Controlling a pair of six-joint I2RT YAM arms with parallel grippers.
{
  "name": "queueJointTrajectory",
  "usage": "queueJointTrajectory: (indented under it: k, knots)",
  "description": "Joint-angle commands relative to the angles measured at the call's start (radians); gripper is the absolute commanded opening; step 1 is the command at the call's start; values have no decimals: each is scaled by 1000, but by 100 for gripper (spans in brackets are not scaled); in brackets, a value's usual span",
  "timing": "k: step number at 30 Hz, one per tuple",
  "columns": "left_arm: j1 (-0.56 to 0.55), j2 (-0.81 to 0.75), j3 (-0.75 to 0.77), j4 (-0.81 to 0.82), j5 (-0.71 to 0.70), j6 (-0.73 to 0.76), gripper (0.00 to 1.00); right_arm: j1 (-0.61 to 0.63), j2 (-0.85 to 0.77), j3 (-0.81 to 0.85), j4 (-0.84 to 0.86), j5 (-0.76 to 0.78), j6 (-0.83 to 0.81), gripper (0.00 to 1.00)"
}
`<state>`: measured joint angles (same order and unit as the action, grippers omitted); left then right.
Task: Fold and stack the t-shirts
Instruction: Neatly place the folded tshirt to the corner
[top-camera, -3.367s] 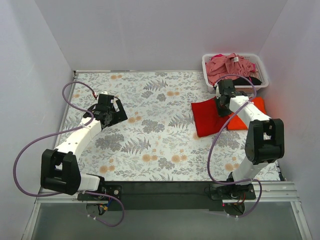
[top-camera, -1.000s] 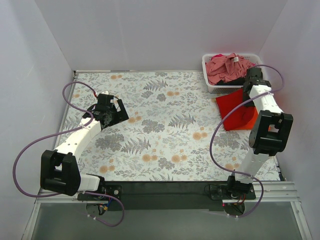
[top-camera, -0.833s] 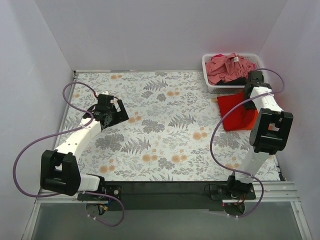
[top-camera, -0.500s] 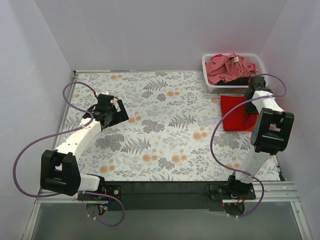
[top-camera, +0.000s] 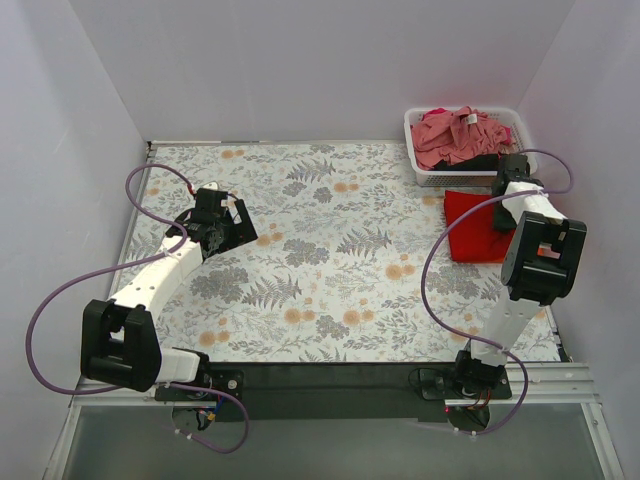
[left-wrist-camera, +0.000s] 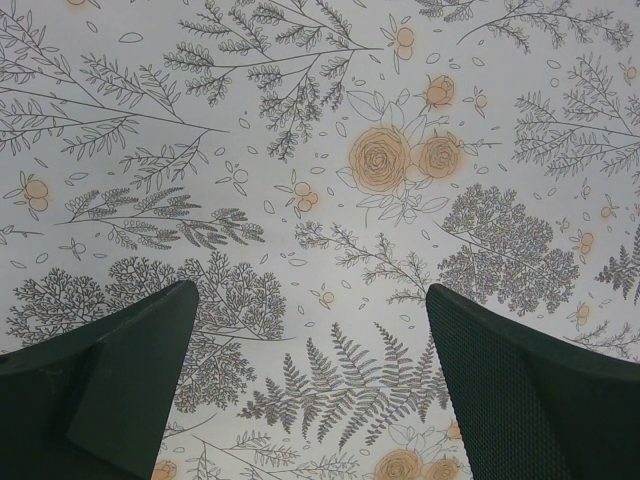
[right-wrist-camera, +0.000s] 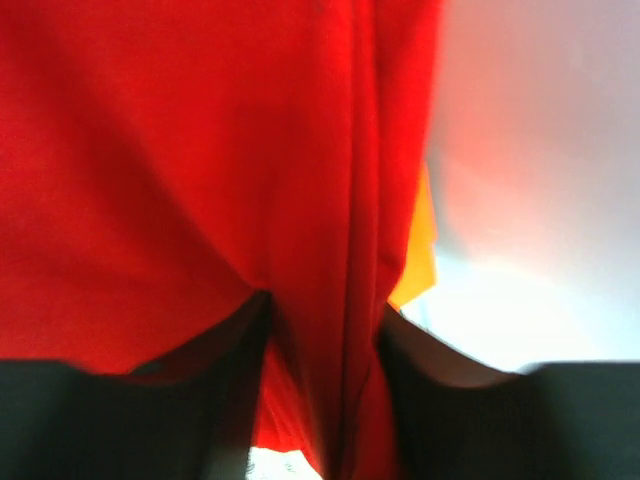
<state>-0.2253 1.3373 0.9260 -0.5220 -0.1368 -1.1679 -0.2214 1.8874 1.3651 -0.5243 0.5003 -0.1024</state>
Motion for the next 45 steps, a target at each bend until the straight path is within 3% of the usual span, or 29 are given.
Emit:
queueJointTrajectory:
  k: [1,7,14,18,22,28,37,45]
  knots:
    - [3,-10,-3,13,-3,8,98,-12,-36,31,37,127,16,52]
    - [3,-12,-3,14,-3,10,98,-12,-86,35,50,245,53,68]
    - [3,-17,-3,13,-4,10,98,-12,-131,23,59,256,78,71]
    - [3,-17,-3,13,-3,11,98,-12,-195,-20,86,179,95,63]
    - [3,-20,-3,13,-6,11,98,-13,-237,-84,93,121,142,45]
    - [3,-27,-6,17,-6,11,98,-65,-261,-219,128,97,234,31]
    - [3,-32,-6,19,-9,11,98,-154,-241,-334,201,-6,282,28]
    - [3,-47,-4,20,2,11,98,-154,-399,-302,106,-20,343,32]
